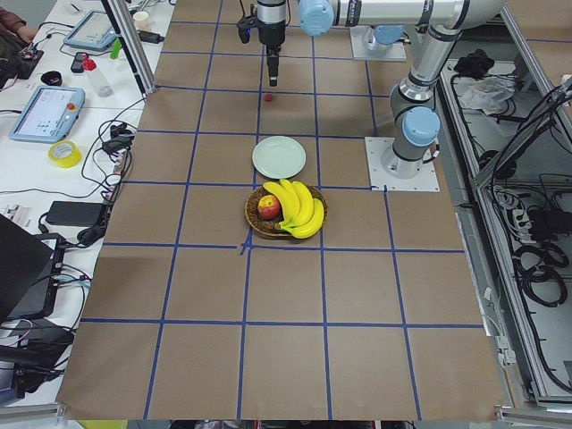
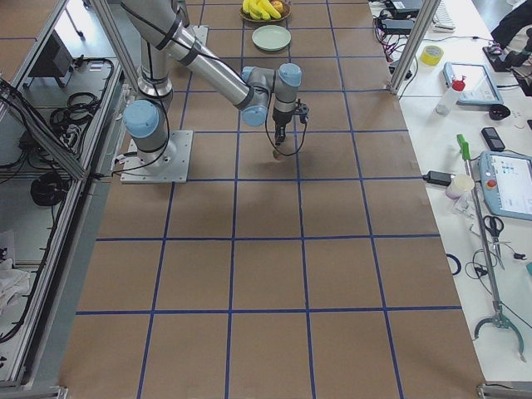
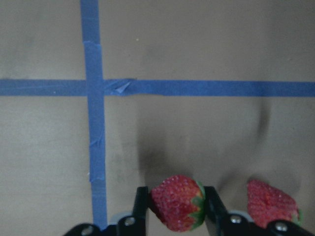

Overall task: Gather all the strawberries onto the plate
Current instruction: 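Move the right gripper to the strawberry pair and grasp one, then carry the strawberry toward the plate and release it beside the first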

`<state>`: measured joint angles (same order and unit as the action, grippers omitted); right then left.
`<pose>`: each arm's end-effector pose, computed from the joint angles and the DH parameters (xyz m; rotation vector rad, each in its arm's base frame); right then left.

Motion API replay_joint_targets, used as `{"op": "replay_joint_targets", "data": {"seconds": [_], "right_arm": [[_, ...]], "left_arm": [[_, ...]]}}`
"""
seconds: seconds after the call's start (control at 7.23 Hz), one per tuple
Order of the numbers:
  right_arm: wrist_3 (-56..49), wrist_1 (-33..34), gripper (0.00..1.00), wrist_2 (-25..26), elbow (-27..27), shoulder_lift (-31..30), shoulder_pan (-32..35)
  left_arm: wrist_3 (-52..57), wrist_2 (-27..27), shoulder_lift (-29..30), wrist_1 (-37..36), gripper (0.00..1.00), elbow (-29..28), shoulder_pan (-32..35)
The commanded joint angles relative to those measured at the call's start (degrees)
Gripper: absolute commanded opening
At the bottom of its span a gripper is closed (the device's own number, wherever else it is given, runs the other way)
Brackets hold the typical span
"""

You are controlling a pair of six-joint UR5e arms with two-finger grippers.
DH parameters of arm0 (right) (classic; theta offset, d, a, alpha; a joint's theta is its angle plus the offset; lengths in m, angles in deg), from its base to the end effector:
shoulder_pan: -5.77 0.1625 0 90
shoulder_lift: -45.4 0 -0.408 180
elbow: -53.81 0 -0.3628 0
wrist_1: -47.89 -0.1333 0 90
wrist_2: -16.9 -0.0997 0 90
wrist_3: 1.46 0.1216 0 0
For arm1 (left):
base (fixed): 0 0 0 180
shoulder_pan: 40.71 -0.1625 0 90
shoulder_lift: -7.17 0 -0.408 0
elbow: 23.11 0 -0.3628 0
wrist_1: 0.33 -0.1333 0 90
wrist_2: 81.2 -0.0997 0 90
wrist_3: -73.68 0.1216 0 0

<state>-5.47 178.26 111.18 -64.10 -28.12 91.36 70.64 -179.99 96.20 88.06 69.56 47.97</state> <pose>0.0880 -0.4741 0.1720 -0.0067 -3.0701 -0.1159 -0.1042 -0.4578 0.4394 -0.1135 2.9860 -0.0011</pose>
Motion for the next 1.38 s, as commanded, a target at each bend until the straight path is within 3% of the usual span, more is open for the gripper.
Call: {"op": "replay_joint_targets", "data": {"seconds": [0.0,0.14,0.42,0.69,0.97,1.11,1.25], "right_arm": [[12.0,-9.0,0.24,-4.2,7.1,-0.7,3.7],[18.2,-11.7,0.24,-7.0,10.9,-0.3,8.2],[33.6,-11.1,0.24,-18.8,15.8,3.0,15.5],[40.2,-10.4,0.24,-23.4,24.5,9.4,22.3],[46.9,-10.3,0.23,-21.4,31.8,15.2,30.1],[47.8,-10.0,0.23,-20.0,31.5,16.3,31.5],[47.8,-10.0,0.34,-20.0,31.3,18.0,31.6]], "left_arm": [[0.0,0.0,0.0,0.0,1.0,0.1,0.0],[0.0,0.0,0.0,-0.1,1.0,0.1,0.0],[0.0,0.0,0.0,-0.1,1.0,0.1,0.0],[0.0,0.0,0.0,-0.1,1.0,0.1,0.1],[0.0,-0.1,-0.1,-0.1,1.0,0.3,0.1],[0.0,-0.2,-0.2,-0.1,1.0,0.6,0.1],[0.0,-0.1,-0.2,-0.1,1.0,0.7,0.1]]}}
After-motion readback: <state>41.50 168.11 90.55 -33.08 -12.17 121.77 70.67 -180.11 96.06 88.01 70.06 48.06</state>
